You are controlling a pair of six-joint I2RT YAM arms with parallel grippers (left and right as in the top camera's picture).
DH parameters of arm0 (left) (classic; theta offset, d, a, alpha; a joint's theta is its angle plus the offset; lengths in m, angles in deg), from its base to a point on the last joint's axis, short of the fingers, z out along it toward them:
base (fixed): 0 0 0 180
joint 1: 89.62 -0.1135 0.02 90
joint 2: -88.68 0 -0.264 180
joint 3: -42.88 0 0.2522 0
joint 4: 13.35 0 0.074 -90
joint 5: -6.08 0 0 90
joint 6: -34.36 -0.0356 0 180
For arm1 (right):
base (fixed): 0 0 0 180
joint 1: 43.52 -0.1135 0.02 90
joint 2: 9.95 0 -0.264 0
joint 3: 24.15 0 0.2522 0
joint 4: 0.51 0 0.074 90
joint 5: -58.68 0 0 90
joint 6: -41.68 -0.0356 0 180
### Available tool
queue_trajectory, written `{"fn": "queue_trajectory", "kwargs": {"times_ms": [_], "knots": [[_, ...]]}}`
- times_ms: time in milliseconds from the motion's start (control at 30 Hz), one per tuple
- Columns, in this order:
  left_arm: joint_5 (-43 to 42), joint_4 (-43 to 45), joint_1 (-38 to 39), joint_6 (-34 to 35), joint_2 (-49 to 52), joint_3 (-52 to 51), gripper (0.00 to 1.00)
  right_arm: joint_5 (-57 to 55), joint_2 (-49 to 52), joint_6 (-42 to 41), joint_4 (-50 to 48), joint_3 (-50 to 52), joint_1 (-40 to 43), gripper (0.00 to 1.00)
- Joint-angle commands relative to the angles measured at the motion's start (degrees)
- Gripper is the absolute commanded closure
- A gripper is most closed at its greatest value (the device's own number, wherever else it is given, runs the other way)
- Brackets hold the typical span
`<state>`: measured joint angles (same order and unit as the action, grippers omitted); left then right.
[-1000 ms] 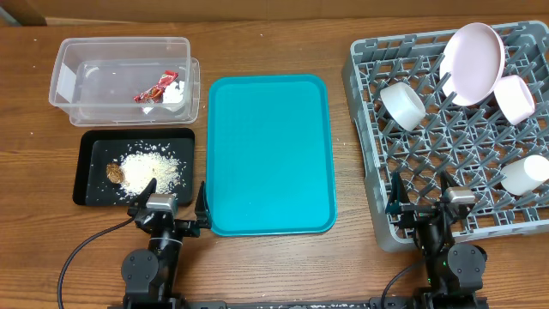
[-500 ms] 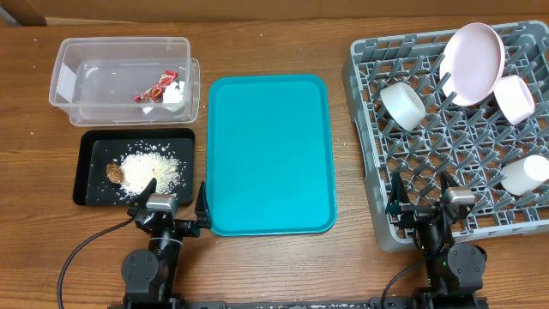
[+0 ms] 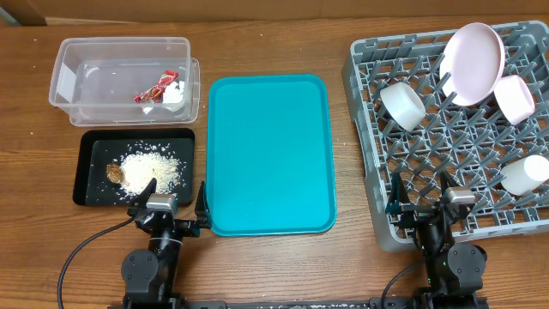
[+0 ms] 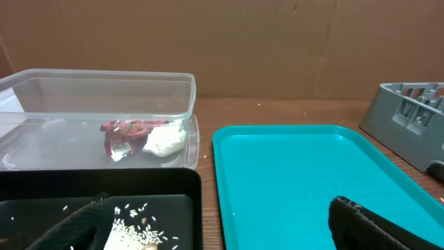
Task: Sort waste into correct bins and load items into the dishwasher
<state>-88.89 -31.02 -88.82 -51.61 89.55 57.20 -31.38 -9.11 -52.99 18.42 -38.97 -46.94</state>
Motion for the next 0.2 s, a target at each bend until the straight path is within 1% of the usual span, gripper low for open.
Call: {"fn": "queue_trajectory", "kwargs": {"times_ms": [0,167], "knots": [[-0.63,0.0,0.46,-1.29,-0.61,-0.28,0.0,-0.28,-0.68,0.17,-0.35,0.61,-0.26,0.0],[-0.61,0.0,0.46,-1.29,-0.61,-0.28,0.0,-0.28,-0.68,0.17,-0.35,0.61,-0.26,0.0]]}}
